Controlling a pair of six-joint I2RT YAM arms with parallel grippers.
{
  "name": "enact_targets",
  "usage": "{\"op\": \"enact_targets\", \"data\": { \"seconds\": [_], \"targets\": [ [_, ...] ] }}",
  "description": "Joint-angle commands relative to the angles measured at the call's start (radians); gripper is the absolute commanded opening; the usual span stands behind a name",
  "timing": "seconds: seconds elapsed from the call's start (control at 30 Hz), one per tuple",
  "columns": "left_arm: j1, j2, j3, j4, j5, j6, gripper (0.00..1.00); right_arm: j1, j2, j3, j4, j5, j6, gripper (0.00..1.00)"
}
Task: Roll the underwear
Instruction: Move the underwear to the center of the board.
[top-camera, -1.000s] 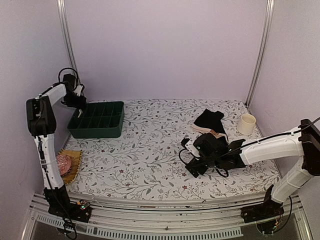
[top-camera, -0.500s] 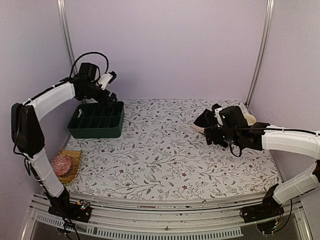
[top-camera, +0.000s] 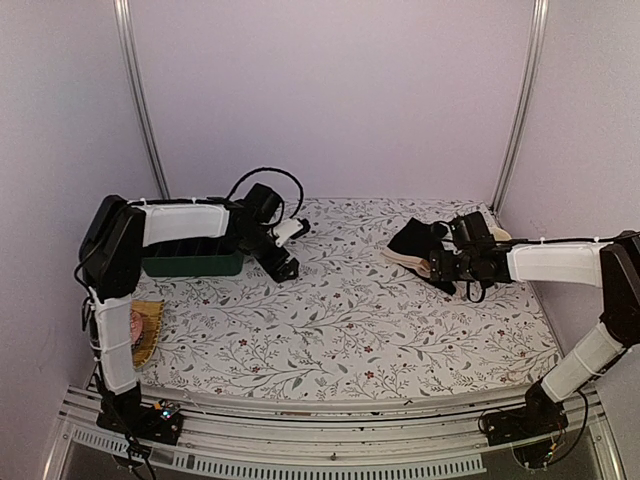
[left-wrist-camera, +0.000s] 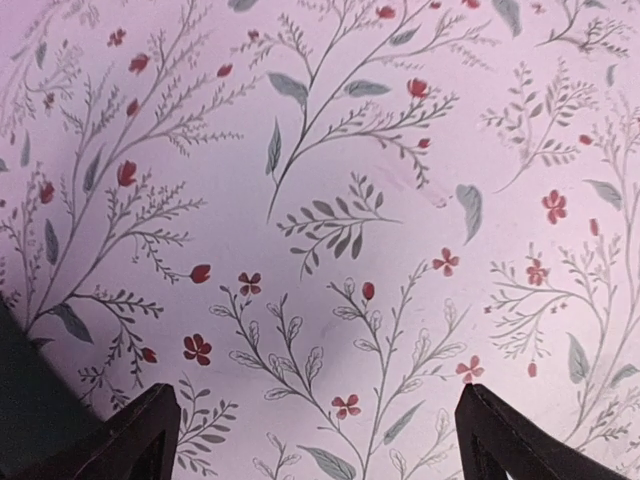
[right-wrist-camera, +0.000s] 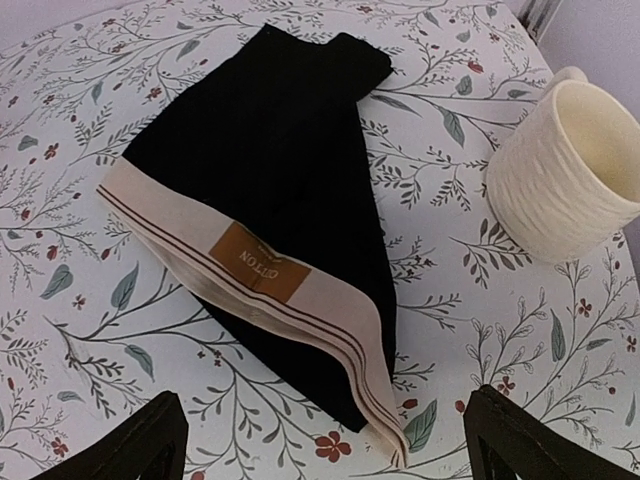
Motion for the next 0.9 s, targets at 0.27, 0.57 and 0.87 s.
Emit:
{"op": "enact_targets", "data": {
  "seconds": [0.27, 0.57, 0.87],
  "targets": [
    [0.182, 0.125, 0.025, 0.067, 0.015, -0.117, 0.99, -0.057, 0.132, -0.031, 0.022, -0.122, 0.016, 0.99],
    [0.262, 0.134, 0.003, 0.107, 0.062, -0.135, 0.98, -0.056, 0.229, 0.026, -0.035, -0.159, 0.008, 1.00],
    [0.224, 0.110, -0.024, 0.104, 0.158, -0.157, 0.98, -0.057, 0.280, 0.103, -0.088, -0.079, 0.016, 0.66]
  ]
}}
